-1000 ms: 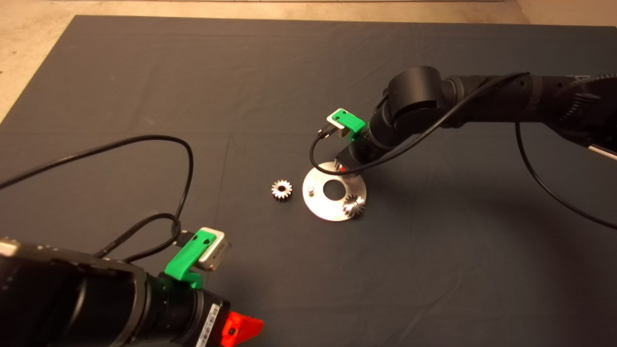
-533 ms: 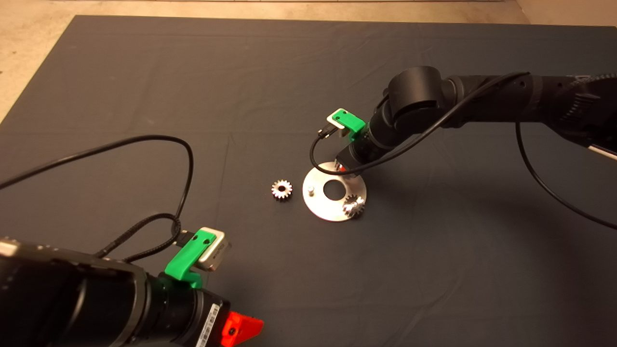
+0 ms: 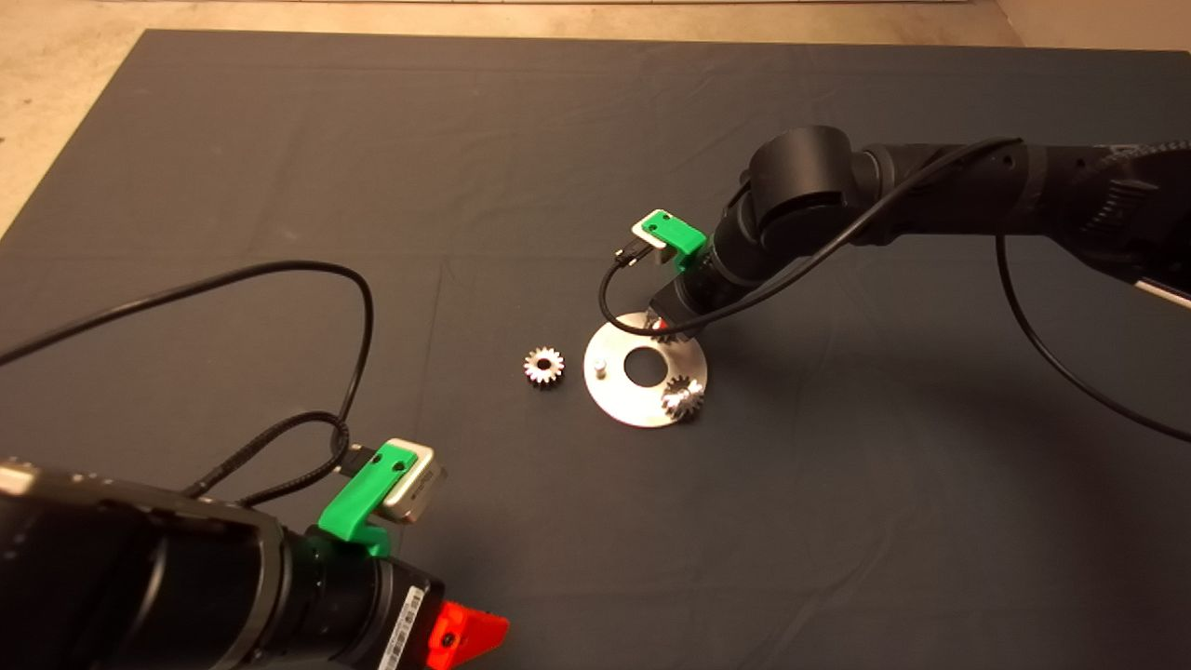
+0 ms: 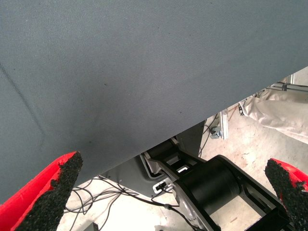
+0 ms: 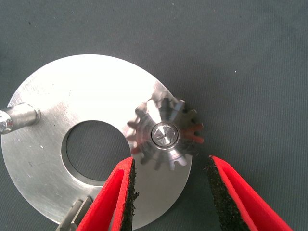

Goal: Install three planetary gears onto the carrier pins

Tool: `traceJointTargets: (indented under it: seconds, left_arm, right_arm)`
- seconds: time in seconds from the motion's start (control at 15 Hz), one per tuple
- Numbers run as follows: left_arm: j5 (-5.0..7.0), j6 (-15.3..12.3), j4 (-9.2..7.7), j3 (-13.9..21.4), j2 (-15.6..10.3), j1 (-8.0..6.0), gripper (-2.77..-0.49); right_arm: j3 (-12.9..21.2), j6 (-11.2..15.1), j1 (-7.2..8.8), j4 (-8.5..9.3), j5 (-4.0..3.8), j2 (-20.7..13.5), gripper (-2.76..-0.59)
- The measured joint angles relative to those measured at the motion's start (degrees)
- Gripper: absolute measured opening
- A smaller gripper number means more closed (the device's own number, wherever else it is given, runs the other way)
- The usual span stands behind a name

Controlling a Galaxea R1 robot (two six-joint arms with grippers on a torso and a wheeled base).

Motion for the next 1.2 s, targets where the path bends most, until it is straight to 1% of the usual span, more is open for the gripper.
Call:
traceJointTargets:
  seconds: [0.13, 0.2, 0.27, 0.33, 0.4, 0.47, 0.53, 0.6, 0.67, 0.73, 0.87, 1.0, 1.07, 1.2]
  left_arm:
    - [0.00, 0.0, 0.00, 0.0, 0.0, 0.00, -0.49]
    - [0.00, 0.0, 0.00, 0.0, 0.0, -0.01, -0.49]
    - [0.00, 0.0, 0.00, 0.0, 0.0, 0.00, -0.49]
    - [0.00, 0.0, 0.00, 0.0, 0.0, 0.00, -0.49]
    - [0.00, 0.0, 0.00, 0.0, 0.0, 0.00, -0.49]
    - [0.00, 0.0, 0.00, 0.0, 0.0, 0.00, -0.49]
    - [0.03, 0.0, 0.00, 0.0, 0.0, 0.00, -0.49]
    - [0.00, 0.1, 0.00, 0.0, 0.0, 0.00, -0.49]
    - [0.00, 0.3, 0.00, 0.0, 0.0, -0.02, -0.49]
    - [0.03, 0.9, 0.00, 0.0, 0.0, 0.00, -0.49]
    - [0.03, 1.2, 0.00, 0.0, 0.0, 0.00, -0.49]
    - [0.09, 1.4, 0.00, 0.0, 0.0, -0.01, -0.49]
    - [0.20, 1.4, 0.00, 0.0, 0.0, 0.00, -0.49]
    - [0.44, 1.5, 0.00, 0.0, 0.2, -0.01, -0.49]
  right_arm:
    - [0.0, 0.0, 0.00, 0.00, 0.00, 0.0, -2.13]
    - [0.0, 0.0, 0.00, 0.00, 0.00, 0.0, -2.03]
    - [-0.1, 0.0, 0.00, 0.11, -0.22, 0.0, -2.02]
    - [-0.4, 0.0, 0.00, 0.39, -0.89, 0.0, -2.02]
    - [-0.9, 0.0, 0.02, 1.06, -1.55, 0.0, -2.02]
    - [-1.4, 0.0, 0.22, 3.09, -2.49, 0.0, -2.02]
    - [-1.6, 0.0, 0.78, 6.01, -3.52, 0.0, -2.02]
    - [-1.5, 0.0, 1.52, 8.51, -4.97, -0.1, -2.02]
    - [-1.1, 0.0, 2.14, 9.46, -6.45, -0.3, -2.02]
    - [0.5, 0.0, 3.88, 10.41, -8.64, -1.1, -2.02]
    - [3.9, 0.0, 6.83, 12.40, -9.00, -3.3, -1.89]
    - [7.0, 0.5, 8.65, 14.99, -9.07, -5.5, -1.88]
    - [9.8, 1.4, 9.32, 16.01, -9.02, -7.1, -1.88]
    - [18.0, 4.2, 10.13, 17.32, -9.00, -11.6, -1.88]
